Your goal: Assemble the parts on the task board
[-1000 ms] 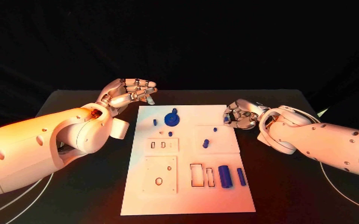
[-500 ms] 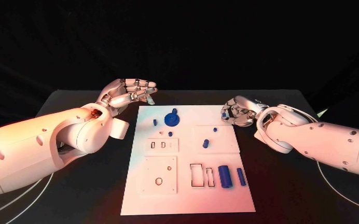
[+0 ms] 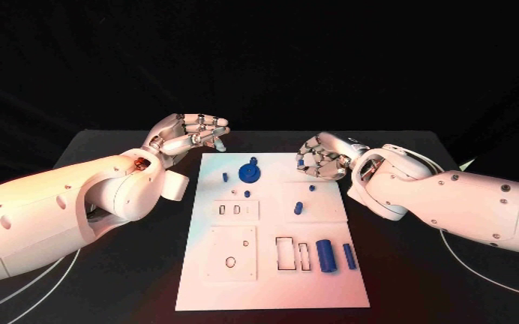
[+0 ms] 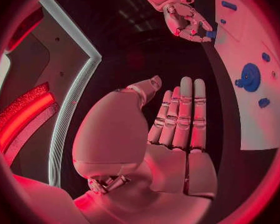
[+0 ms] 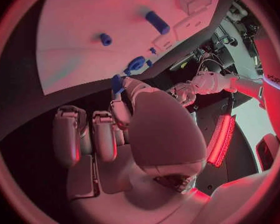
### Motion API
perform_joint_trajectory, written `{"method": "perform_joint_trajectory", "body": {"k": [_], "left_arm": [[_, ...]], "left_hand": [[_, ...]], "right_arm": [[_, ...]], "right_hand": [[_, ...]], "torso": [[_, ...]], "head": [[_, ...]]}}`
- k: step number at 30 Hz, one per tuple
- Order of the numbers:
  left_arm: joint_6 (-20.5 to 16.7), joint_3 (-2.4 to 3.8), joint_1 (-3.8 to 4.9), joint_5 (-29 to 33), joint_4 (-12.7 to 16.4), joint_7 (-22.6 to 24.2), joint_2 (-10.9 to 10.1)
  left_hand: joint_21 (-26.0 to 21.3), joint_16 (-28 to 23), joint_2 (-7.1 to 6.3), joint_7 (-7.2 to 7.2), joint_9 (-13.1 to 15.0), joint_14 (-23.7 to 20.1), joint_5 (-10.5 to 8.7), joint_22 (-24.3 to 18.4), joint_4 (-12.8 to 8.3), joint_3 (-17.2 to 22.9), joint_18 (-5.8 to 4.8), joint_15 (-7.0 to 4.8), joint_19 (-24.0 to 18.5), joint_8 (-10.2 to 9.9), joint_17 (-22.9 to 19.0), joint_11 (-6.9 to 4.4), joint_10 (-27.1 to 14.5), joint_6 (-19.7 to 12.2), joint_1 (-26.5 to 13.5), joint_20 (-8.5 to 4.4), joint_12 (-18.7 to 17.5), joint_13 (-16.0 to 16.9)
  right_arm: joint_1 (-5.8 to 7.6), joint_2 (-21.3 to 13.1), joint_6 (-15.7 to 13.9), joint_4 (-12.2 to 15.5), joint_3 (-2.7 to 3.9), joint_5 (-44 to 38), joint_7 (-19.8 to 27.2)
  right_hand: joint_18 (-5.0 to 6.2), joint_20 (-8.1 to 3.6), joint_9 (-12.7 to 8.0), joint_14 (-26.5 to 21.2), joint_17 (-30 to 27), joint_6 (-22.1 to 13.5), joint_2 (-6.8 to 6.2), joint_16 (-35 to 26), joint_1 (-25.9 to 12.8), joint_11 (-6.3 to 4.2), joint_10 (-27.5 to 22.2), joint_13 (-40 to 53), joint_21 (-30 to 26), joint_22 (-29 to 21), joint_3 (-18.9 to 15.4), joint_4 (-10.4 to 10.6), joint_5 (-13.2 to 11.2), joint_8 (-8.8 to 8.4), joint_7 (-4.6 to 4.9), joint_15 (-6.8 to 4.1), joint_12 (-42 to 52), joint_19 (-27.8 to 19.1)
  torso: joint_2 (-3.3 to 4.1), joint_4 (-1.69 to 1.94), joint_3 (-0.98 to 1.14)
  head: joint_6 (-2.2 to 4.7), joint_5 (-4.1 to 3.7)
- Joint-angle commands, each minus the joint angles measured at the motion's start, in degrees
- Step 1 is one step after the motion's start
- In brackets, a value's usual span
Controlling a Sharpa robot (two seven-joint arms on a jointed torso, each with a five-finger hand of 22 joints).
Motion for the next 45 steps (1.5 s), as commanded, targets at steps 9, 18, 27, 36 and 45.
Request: {"method": "perform_joint_trajectory", "body": {"k": [9,18,27,36,45], "left_arm": [[0.85,-0.05,0.02,0.18,-0.19,0.32,0.65],[0.84,-0.07,0.02,0.20,-0.31,0.29,0.85],[0.82,-0.07,0.02,0.21,-0.31,0.20,0.87],[0.92,-0.07,0.02,0.21,-0.35,0.15,1.05],[0.99,-0.07,0.03,0.21,-0.42,0.08,1.03]], "left_hand": [[0.35,0.36,0.64,1.22,0.08,-0.36,0.05,0.08,-0.14,0.16,1.02,-0.12,-0.24,-0.31,0.07,0.03,-0.22,-0.37,-0.04,0.00,-0.31,0.00],[0.35,0.36,0.64,1.22,0.08,-0.36,0.05,0.08,-0.14,0.16,1.02,-0.12,-0.24,-0.31,0.07,0.03,-0.22,-0.37,-0.04,0.00,-0.31,0.00],[0.35,0.36,0.64,1.22,0.08,-0.36,0.05,0.08,-0.14,0.16,1.02,-0.12,-0.24,-0.31,0.07,0.03,-0.22,-0.37,-0.04,0.00,-0.31,0.00],[0.35,0.36,0.64,1.22,0.08,-0.36,0.05,0.08,-0.14,0.16,1.02,-0.12,-0.24,-0.31,0.07,0.03,-0.22,-0.37,-0.04,0.00,-0.31,0.00],[0.35,0.36,0.64,1.22,0.08,-0.36,0.05,0.08,-0.14,0.16,1.02,-0.12,-0.24,-0.31,0.07,0.03,-0.22,-0.37,-0.04,0.00,-0.31,0.00]], "right_arm": [[-0.46,6.63,2.07,4.15,-0.05,-6.08,-8.70],[-2.77,11.60,2.39,3.76,-0.23,-10.19,-12.20],[-4.67,14.08,3.01,3.05,-0.38,-11.81,-14.66],[-5.69,15.55,3.75,2.22,-0.45,-12.92,-14.71],[-6.13,15.91,3.83,1.22,-0.60,-13.40,-14.73]], "right_hand": [[-1.08,-0.15,0.52,4.61,9.77,0.61,0.05,0.02,-0.32,-0.20,0.40,-0.04,0.14,10.61,0.62,-0.18,0.49,0.85,-0.07,-0.44,-0.02,1.59],[-1.07,-0.19,0.59,4.57,9.60,0.74,-0.05,-0.07,-0.64,-0.22,0.47,-0.01,0.10,10.61,0.74,-0.21,0.37,1.04,-0.10,-0.48,-0.07,1.58],[-1.02,-0.20,0.61,4.55,9.52,0.75,-0.04,-0.11,-0.64,-0.25,0.40,-0.12,-0.10,10.50,0.84,-0.28,0.34,1.08,-0.14,-0.50,-0.18,1.47],[-1.01,-0.21,0.61,4.56,9.56,0.72,-0.03,-0.10,-0.71,-0.26,0.44,-0.08,-0.16,10.48,0.92,-0.30,0.37,1.10,-0.13,-0.51,-0.17,1.44],[-1.02,-0.25,0.62,4.57,9.58,0.59,-0.56,-0.10,-0.97,-0.26,0.45,-0.06,-0.15,10.50,0.97,-0.53,0.41,1.17,-0.12,-0.53,-0.24,1.46]], "torso": [[-0.46,0.32,-0.34],[-0.39,0.39,-0.34],[-0.33,0.35,-0.25],[-0.34,0.28,-0.25],[-0.37,0.43,-0.23]], "head": [[-0.61,1.24],[-0.79,1.75],[-1.22,2.42],[-1.49,2.09],[-1.77,2.05]]}}
